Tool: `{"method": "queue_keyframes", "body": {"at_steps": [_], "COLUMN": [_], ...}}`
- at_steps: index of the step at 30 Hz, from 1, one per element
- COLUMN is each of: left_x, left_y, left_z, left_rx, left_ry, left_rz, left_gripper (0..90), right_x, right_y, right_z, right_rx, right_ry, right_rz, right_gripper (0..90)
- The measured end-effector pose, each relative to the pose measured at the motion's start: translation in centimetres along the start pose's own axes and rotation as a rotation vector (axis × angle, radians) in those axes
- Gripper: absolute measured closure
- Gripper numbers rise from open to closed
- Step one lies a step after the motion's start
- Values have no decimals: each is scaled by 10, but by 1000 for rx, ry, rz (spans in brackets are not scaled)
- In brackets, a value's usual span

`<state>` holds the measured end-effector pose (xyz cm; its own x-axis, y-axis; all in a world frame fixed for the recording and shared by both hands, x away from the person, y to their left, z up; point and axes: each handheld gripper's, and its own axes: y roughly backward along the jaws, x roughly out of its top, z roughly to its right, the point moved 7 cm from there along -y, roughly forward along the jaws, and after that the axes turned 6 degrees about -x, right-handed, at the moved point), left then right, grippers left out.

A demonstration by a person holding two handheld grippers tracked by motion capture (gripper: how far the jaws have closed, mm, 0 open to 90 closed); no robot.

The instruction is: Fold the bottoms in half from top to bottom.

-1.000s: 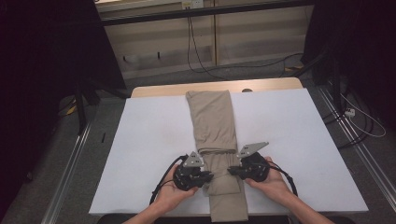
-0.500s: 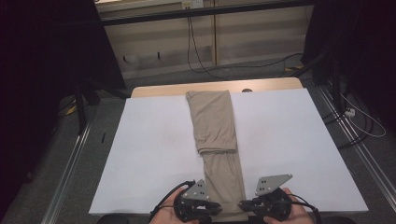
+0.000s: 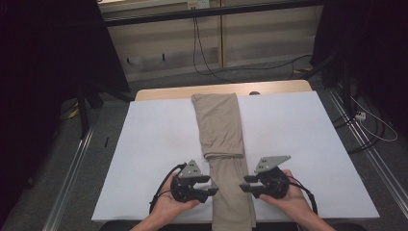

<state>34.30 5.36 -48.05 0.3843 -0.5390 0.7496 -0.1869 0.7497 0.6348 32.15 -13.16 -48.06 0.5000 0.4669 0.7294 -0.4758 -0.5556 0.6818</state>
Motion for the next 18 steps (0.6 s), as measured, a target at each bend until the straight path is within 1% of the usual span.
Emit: {"method": "queue_keyframes", "body": {"at_steps": [1, 2, 3, 4, 5, 7, 9, 11, 12, 13, 14, 15, 17, 18], "left_x": [3, 6, 10, 14, 17, 24, 30, 35, 36, 37, 38, 38, 39, 41], "left_y": [0, 0, -1, -1, -1, -5, -7, -11, -13, -17, -20, -23, -26, -25], "left_z": [-6, -15, -23, -33, -39, -57, -73, -83, -88, -90, -90, -90, -89, -87], "left_rx": [24, 50, 74, 99, 113, 127, 179, 184, 185, 169, 145, 129, 135, 130], "left_ry": [8, 18, 22, 24, 23, 52, 36, 43, 49, 45, 38, 40, 30, 27], "left_rz": [15, 22, 28, 30, 29, 28, 36, 50, 49, 52, 65, 47, 38, 42], "left_gripper": [434, 406, 394, 395, 395, 414, 451, 469, 481, 483, 493, 498, 487, 473], "right_x": [6, 9, 14, 19, 23, 31, 38, 45, 47, 49, 52, 54, 53, 51], "right_y": [-3, -5, -8, -13, -19, -29, -38, -43, -45, -47, -50, -53, -60, -64], "right_z": [7, 13, 20, 26, 33, 45, 52, 55, 55, 56, 55, 54, 55, 56], "right_rx": [-12, -18, -34, -35, -40, -74, -93, -114, -114, -129, -129, -117, -126, -114], "right_ry": [3, 3, 6, 20, 37, 29, 39, 52, 59, 71, 88, 99, 127, 143], "right_rz": [7, 8, 9, 8, -4, -7, 2, 18, 18, 16, 18, 13, -2, -5], "right_gripper": [641, 637, 622, 596, 586, 577, 544, 524, 515, 493, 488, 488, 490, 490]}}
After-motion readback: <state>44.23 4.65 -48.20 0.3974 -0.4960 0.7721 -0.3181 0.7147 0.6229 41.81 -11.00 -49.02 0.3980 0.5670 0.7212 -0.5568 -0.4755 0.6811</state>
